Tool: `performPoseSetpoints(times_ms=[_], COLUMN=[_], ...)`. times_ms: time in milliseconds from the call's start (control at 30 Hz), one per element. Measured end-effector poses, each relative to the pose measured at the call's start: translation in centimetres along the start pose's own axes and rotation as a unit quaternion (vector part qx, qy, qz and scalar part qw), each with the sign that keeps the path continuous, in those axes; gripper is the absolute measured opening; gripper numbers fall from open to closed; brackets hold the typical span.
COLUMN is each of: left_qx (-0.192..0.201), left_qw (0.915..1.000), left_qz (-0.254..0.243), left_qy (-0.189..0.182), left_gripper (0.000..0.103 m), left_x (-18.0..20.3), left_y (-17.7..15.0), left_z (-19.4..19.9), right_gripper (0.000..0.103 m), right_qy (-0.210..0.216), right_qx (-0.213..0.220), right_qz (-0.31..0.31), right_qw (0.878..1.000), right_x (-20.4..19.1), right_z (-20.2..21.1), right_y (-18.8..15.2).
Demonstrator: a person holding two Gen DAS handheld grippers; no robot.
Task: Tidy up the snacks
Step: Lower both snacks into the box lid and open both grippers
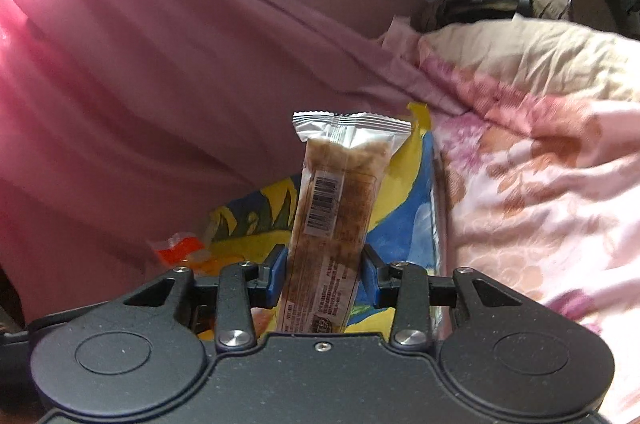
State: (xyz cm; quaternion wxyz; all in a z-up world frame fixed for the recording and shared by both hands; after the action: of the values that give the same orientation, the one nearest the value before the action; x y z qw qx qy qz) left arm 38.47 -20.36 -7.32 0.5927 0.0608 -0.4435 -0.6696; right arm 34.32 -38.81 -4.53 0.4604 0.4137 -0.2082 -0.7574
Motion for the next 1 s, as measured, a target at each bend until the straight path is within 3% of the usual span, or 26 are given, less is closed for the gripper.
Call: performPoseSetpoints(times_ms=[567, 733, 1000], left_qx=[-0.014, 0.012, 0.077], left_qw=[0.9992, 0.9983, 0.9954], left_qz=[0.034, 0.053, 0.04], left_qy=[0.016, 0.019, 0.039], left_gripper=[0.057, 0.084, 0.099], left_x=[-1.5, -1.5, -1.3], left_y=[0.0, 0.3, 0.8], left_z=[-0.8, 1.1, 6.6], right_gripper=[0.044, 0.053, 0.078], right_qy=[0.005, -0.005, -0.017], right_qx=[-0.014, -0.004, 0.054], right_qz=[-0.003, 0.018, 0.08], right_qw=[1.0, 1.0, 0.995], right_x=[0.2, -0.2, -2.1], right_z=[-1.7, -0.9, 3.6], right_y=[-0.1, -0.1, -0.3])
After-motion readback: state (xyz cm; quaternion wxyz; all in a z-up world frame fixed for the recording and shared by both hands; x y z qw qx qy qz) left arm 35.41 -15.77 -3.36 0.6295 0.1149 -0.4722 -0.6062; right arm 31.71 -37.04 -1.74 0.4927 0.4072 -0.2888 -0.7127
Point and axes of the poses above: each gripper's, at about its wrist camera, not at the fingertips, and z roughly against the way its jaws point, x to its right, y to its top, the point moved 6 cm from there along -z, roughly the way its jaws point, and after that the axes turned 8 degrees about -y, right-handed, at the moved point
